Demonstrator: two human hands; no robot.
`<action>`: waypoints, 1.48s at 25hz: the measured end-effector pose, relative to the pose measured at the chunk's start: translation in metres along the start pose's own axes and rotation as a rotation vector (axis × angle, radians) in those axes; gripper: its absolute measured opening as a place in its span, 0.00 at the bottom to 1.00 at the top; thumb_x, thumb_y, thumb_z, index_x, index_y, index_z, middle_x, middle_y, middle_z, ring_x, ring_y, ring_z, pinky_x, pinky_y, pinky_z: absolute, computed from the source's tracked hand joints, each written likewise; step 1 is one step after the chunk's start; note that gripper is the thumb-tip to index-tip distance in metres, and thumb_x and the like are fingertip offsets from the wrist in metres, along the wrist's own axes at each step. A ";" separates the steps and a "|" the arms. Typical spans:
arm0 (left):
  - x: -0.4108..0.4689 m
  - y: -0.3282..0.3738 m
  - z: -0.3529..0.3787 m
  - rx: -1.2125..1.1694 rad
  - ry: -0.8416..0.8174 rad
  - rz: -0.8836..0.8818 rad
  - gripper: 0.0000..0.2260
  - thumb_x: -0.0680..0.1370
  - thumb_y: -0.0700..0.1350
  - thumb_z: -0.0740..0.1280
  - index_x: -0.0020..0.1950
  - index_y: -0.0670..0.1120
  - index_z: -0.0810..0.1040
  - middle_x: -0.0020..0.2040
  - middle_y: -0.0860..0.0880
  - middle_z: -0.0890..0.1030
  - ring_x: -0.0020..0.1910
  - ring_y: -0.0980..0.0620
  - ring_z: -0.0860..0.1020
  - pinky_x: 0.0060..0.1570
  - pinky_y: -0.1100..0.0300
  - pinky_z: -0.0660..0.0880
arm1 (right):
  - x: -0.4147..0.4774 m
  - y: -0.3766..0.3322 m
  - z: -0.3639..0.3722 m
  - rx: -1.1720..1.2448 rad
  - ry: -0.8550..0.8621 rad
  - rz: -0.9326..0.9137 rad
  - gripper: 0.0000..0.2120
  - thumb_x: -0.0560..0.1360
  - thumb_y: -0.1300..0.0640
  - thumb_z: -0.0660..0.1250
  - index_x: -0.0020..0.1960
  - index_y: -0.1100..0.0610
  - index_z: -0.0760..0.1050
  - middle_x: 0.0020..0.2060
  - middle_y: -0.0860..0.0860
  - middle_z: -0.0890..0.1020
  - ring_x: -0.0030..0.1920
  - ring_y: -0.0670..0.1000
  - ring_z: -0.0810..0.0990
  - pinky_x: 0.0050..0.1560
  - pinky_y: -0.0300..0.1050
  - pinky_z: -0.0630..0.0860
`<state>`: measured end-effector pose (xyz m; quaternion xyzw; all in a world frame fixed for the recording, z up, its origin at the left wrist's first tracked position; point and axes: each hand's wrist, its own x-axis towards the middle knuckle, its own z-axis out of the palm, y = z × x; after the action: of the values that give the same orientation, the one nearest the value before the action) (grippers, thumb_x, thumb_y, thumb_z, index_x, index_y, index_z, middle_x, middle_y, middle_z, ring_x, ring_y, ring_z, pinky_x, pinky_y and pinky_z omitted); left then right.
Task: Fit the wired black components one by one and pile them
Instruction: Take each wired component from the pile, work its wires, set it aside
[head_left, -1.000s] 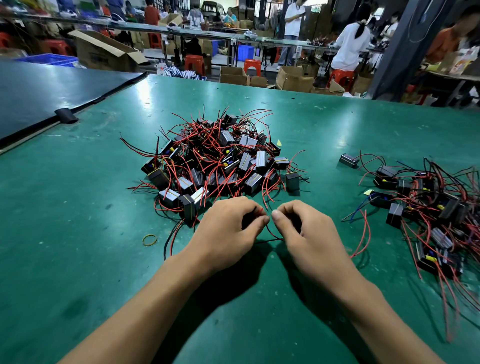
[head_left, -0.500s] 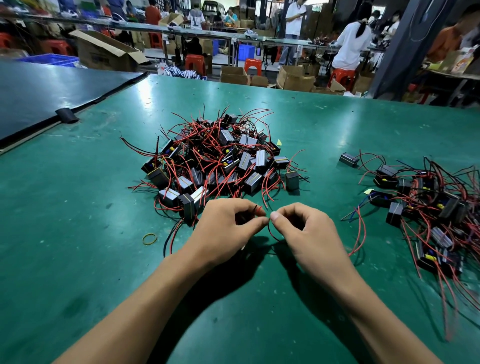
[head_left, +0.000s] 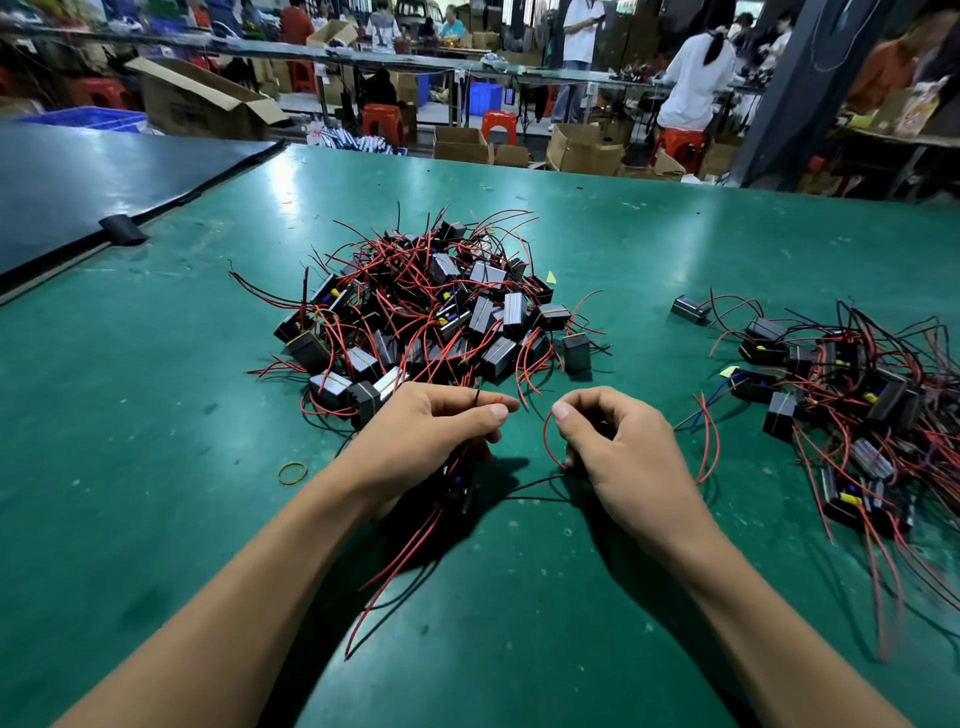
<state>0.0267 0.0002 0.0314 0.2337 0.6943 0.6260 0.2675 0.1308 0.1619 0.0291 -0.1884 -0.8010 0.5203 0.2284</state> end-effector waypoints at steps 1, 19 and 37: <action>0.000 0.000 0.003 -0.016 -0.010 0.004 0.07 0.76 0.45 0.71 0.52 0.49 0.86 0.42 0.49 0.85 0.39 0.55 0.78 0.42 0.65 0.75 | 0.000 0.000 0.001 0.027 -0.010 -0.005 0.07 0.79 0.57 0.68 0.42 0.54 0.78 0.28 0.45 0.77 0.29 0.46 0.76 0.33 0.35 0.73; 0.001 0.001 0.016 -0.114 0.012 0.016 0.05 0.74 0.44 0.73 0.45 0.42 0.85 0.37 0.46 0.85 0.28 0.59 0.74 0.29 0.71 0.70 | 0.004 0.007 -0.016 -0.573 -0.008 -0.652 0.06 0.80 0.53 0.65 0.48 0.53 0.79 0.41 0.45 0.79 0.39 0.50 0.75 0.43 0.49 0.70; 0.002 0.002 0.020 -0.091 0.047 0.141 0.05 0.75 0.41 0.72 0.48 0.41 0.85 0.32 0.54 0.82 0.29 0.63 0.76 0.31 0.73 0.70 | 0.001 -0.006 -0.003 0.228 -0.193 0.018 0.05 0.76 0.60 0.72 0.49 0.54 0.85 0.42 0.49 0.87 0.39 0.42 0.80 0.41 0.33 0.76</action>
<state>0.0382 0.0162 0.0317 0.2546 0.6532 0.6794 0.2167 0.1314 0.1626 0.0355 -0.1174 -0.7532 0.6257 0.1654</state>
